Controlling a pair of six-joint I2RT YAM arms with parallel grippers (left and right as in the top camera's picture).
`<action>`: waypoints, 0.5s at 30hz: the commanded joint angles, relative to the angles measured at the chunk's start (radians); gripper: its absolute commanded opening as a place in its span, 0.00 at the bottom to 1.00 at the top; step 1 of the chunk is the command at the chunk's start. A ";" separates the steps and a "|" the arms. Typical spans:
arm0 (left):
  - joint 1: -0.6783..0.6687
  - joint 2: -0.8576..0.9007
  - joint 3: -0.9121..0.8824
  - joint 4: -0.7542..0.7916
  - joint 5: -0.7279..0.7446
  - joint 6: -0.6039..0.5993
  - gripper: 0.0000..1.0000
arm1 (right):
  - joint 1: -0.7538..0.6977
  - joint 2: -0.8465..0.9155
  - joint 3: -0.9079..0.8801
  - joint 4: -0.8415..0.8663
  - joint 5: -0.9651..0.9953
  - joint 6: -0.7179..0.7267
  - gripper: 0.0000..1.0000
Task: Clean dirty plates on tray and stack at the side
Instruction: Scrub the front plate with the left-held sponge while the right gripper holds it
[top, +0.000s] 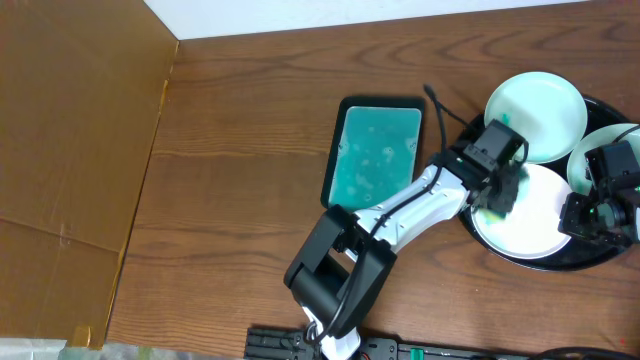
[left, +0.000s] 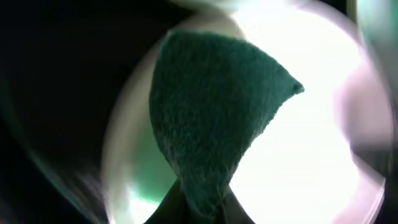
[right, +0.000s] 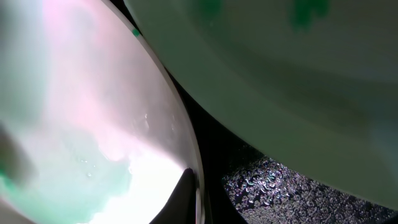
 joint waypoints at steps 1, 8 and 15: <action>0.002 0.005 0.000 -0.056 0.085 0.174 0.07 | -0.006 0.031 -0.013 -0.019 0.039 -0.006 0.02; 0.005 0.121 0.000 -0.040 0.029 0.241 0.08 | -0.006 0.031 -0.013 -0.019 0.039 -0.006 0.02; 0.008 0.158 0.002 -0.019 -0.349 0.058 0.07 | -0.006 0.031 -0.013 -0.019 0.039 -0.006 0.02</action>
